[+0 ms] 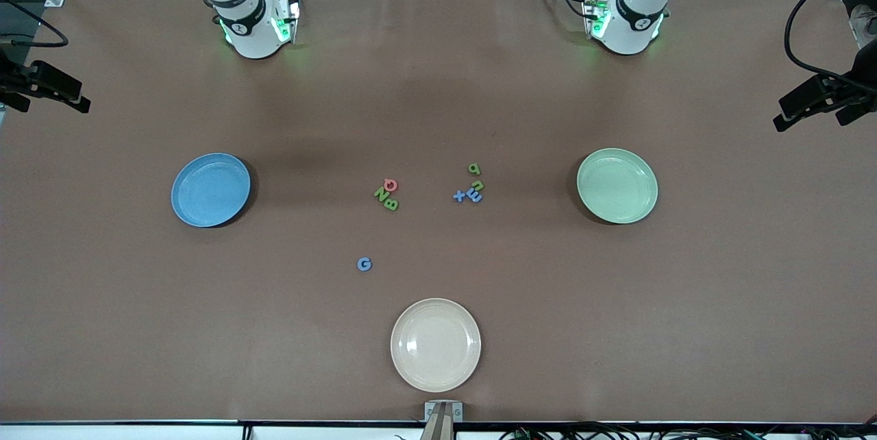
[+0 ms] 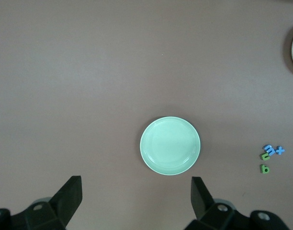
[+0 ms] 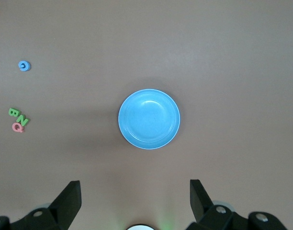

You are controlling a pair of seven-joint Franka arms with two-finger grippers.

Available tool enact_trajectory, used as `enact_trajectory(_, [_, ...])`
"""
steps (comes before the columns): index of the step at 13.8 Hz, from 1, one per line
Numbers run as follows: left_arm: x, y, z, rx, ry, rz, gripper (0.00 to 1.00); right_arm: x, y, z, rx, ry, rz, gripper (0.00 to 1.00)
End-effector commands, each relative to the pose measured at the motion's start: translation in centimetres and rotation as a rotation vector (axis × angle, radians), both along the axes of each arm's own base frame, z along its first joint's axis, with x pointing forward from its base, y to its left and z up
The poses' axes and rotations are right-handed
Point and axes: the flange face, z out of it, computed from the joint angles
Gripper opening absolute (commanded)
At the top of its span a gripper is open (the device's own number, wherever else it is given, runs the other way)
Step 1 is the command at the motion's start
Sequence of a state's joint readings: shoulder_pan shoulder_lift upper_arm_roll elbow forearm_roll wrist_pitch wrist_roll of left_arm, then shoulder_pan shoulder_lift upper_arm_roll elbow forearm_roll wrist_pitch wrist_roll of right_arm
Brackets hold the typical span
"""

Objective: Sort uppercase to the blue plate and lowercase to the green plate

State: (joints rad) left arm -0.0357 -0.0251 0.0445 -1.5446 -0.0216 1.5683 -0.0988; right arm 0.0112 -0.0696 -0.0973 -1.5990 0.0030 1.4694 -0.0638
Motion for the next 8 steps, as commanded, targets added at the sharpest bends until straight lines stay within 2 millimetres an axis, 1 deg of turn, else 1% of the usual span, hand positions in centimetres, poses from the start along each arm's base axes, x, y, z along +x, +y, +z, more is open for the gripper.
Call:
enact_trajectory(1, [-0.2,0.1,0.5,-0.015,0.004,-0.009,1.00,-0.7,-0.1,0.2,-0.004,-0.011,0.039,1.00])
enact_trajectory(5, [-0.1,0.2,0.4,-0.016,0.004,-0.005,1.00,-0.7,0.1,0.3,0.002,-0.013,0.038,1.00])
enact_trajectory(7, [-0.1,0.2,0.0,-0.017,0.016,0.012,1.00,-0.8,0.1,0.3,0.005,-0.012,0.027,1.00])
enact_trajectory(8, [-0.3,0.2,-0.6,-0.020,0.056,0.009,1.00,-0.8,0.2,0.3,0.005,-0.008,0.027,1.00])
